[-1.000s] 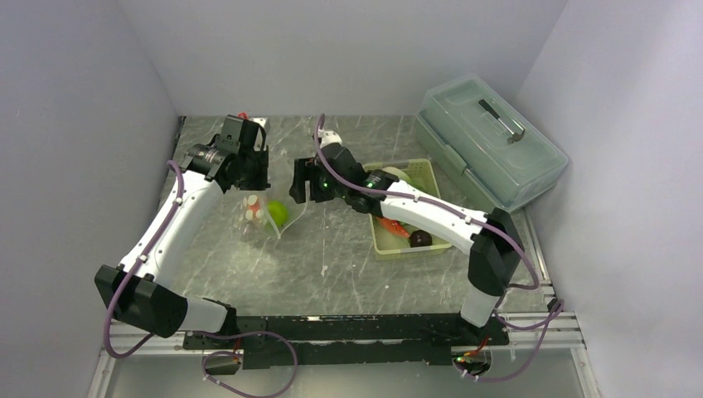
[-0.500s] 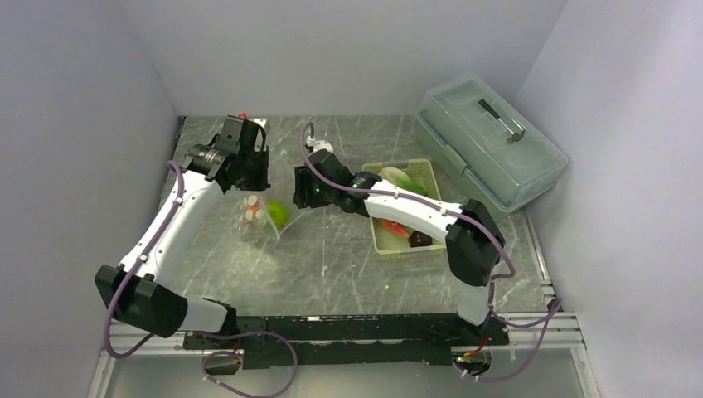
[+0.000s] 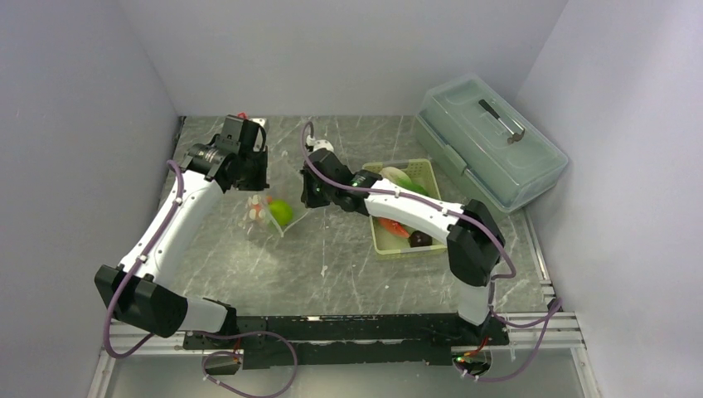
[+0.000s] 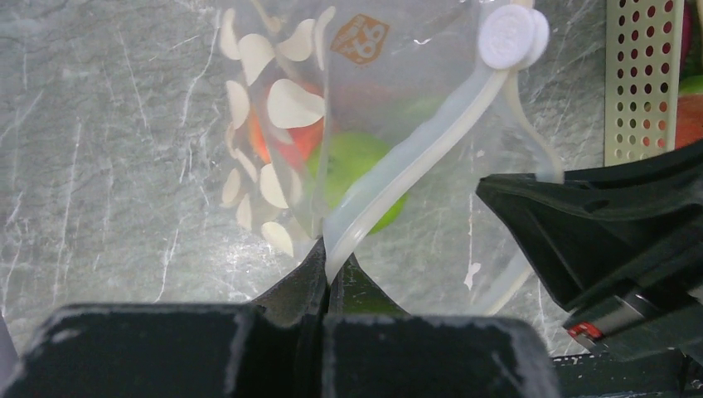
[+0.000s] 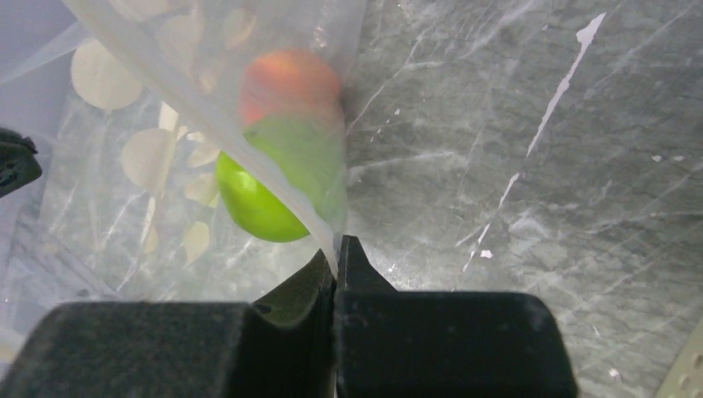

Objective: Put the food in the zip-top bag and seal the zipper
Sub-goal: Adjust the zipper food storage bag at the center of the board.

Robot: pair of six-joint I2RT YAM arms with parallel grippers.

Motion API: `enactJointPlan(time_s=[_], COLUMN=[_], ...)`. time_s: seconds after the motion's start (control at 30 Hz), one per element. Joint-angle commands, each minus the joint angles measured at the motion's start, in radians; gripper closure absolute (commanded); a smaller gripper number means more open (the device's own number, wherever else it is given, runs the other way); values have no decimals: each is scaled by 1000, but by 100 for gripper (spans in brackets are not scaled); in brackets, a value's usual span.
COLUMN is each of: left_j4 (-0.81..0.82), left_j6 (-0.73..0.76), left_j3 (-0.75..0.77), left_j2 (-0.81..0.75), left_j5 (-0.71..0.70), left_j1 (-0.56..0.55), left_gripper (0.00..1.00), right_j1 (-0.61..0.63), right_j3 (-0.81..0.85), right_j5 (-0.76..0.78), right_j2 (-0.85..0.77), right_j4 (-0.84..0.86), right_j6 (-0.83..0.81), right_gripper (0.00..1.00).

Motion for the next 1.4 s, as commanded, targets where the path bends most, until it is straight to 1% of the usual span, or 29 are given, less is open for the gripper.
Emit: enactJointPlan(time_s=[0.0,0.2,0.37,0.53,0.67,0.73,0.8,0.87,0.93,1.0,1.1,1.2,1.37], left_j4=[-32,-80,-109,-129,-133,-121,-88,-20,10,28,81,73,-10], left_j6=[-2,-22,-38,-42,-39,-43,-53,-68,-94,-122,-154,-156,-128], left_j3=[77,131,150,153,159,153,116,60,-10,-49,-96,-61,148], left_j2=[-30,-45,-59,-64,-69,-70,-61,-38,40,111,156,148,93], left_j5=[-47,-38,8,85,198,225,243,256,221,191,191,208,186], left_j1=[0,-12,-16,-19,-20,-21,-21,-21,-21,-22,-22,-24,-31], left_gripper=[100,100,100,100,100,100,100,100,100,100,100,100,100], right_j1=[3,4,4,11,17,17,14,-1,-39,-58,-76,-77,-75], right_j3=[55,105,116,111,113,98,49,-23,-81,-122,-133,-113,-7], right_j5=[50,74,77,73,87,105,115,103,50,49,47,55,90], right_j2=[-114,-205,-264,-314,-344,-340,-325,-294,-238,-195,-167,-209,-282], right_j4=[-18,-86,-139,-193,-240,-250,-227,-175,-134,-106,-113,-118,-175], right_j6=[-41,-105,-144,-173,-183,-178,-162,-142,-105,-89,-84,-101,-136], right_gripper=[100,100,100,100,100,100,100,100,100,100,100,100,100])
